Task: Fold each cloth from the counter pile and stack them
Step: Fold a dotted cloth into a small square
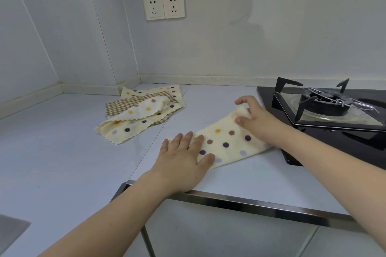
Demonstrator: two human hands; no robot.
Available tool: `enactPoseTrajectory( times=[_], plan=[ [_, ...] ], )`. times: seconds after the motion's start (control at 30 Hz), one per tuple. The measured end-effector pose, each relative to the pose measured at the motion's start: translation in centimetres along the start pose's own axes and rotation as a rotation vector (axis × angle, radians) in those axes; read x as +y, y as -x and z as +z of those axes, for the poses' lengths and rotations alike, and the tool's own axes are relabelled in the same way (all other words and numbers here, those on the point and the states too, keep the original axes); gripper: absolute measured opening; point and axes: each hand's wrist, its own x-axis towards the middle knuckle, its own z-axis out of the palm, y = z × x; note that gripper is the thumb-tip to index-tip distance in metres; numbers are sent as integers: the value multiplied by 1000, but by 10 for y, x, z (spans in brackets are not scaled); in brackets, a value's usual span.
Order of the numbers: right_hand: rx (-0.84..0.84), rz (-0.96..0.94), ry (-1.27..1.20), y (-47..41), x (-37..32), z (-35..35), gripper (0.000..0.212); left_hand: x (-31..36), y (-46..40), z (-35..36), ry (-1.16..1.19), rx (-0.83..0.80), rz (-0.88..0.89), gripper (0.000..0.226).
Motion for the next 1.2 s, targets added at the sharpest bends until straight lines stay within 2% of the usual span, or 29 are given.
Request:
enactPoseTrajectory(
  times=[0.07, 0.17, 0.23, 0.3, 0.4, 0.47, 0.63, 0.73, 0.77, 0.83, 0.9, 0.93, 1.0, 1.07, 1.13, 1.2],
  plan=[
    [61, -126, 201, 4, 4, 4, 41, 1, 1, -1, -1, -2, 6, 67],
    [270, -278, 612, 3, 10, 16, 59, 2, 2, -2, -12, -15, 2, 67],
    [359, -297, 684, 6, 4, 24, 61, 2, 1, -2, -4, -22, -1, 69],
    [248, -269, 718, 13, -4, 34, 55, 2, 1, -3, 7, -30, -13, 71],
    [-158, -58, 682, 28, -2, 50, 60, 1, 0, 0, 12, -24, -20, 75],
    [-269, 6, 671, 28, 0, 47, 60, 0, 0, 0, 7, -26, -24, 78],
    [-321, 45, 704, 11, 10, 32, 55, -5, 8, -5, 66, -37, -53, 69],
    [-160, 79, 722, 18, 12, 31, 58, -18, 25, -13, 62, -38, -55, 67],
    [-55, 42, 772, 26, 8, 32, 55, -22, 32, -17, 74, -21, -68, 70],
    [111, -184, 800, 51, -5, 37, 49, -27, 45, -28, 169, -11, -98, 75],
    [99, -449, 632, 83, -22, 44, 44, -35, 58, -36, 329, 15, -101, 60],
    [49, -511, 518, 101, -32, 48, 42, -40, 65, -37, 345, 13, -80, 54],
    [-44, -605, 436, 134, -43, 58, 39, -47, 79, -39, 256, -44, -50, 61],
    [-47, -708, 559, 156, -41, 73, 39, -48, 92, -40, 100, -68, -21, 68],
    [-28, -712, 725, 166, -35, 86, 45, -45, 99, -39, -1, -46, -2, 69],
    [89, -718, 725, 166, -35, 95, 37, -43, 100, -36, -16, 22, 20, 58]
  ],
)
